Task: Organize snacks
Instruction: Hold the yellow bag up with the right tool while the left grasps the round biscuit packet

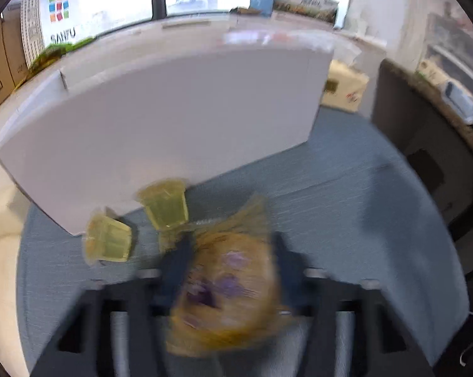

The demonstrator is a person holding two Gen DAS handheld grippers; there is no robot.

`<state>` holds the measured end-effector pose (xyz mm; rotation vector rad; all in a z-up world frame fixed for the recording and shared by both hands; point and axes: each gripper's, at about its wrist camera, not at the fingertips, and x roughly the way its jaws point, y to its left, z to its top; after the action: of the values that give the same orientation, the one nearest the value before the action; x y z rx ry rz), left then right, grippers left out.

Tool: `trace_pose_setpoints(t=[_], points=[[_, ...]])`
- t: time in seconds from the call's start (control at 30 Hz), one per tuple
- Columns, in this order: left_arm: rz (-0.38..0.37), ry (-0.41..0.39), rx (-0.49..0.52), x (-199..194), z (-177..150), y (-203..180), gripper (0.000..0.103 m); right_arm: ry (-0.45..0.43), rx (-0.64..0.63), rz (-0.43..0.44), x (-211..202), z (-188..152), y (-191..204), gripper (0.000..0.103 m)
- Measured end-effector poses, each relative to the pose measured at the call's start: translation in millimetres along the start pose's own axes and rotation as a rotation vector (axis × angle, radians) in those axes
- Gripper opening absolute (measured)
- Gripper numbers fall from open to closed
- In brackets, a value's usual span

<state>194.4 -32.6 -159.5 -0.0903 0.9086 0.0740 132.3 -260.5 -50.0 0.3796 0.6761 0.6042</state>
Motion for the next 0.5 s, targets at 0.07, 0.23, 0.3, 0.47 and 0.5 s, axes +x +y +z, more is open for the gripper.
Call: trace_pose_setpoints(t=[0.07,0.23,0.3,0.47,0.5], points=[[-0.043,-0.019,0.009,-17,-2,5,0.027,0.017,-0.007,0.000,6,-3,4,0.025],[-0.112,-0.023,0.013,-37,-12,21,0.004,0.054,-0.053,0.003,17,-9,16,0.025],[-0.158,-0.037,-0.010,-48,-15,31,0.001,0.061,-0.061,0.004,20,-10,19,0.025],[-0.204,-0.055,0.006,-72,-21,38,0.001,0.071,-0.077,0.001,24,-12,25,0.025],[-0.187,-0.053,0.007,-71,-22,39,0.008,0.073,-0.077,0.002,24,-12,25,0.025]])
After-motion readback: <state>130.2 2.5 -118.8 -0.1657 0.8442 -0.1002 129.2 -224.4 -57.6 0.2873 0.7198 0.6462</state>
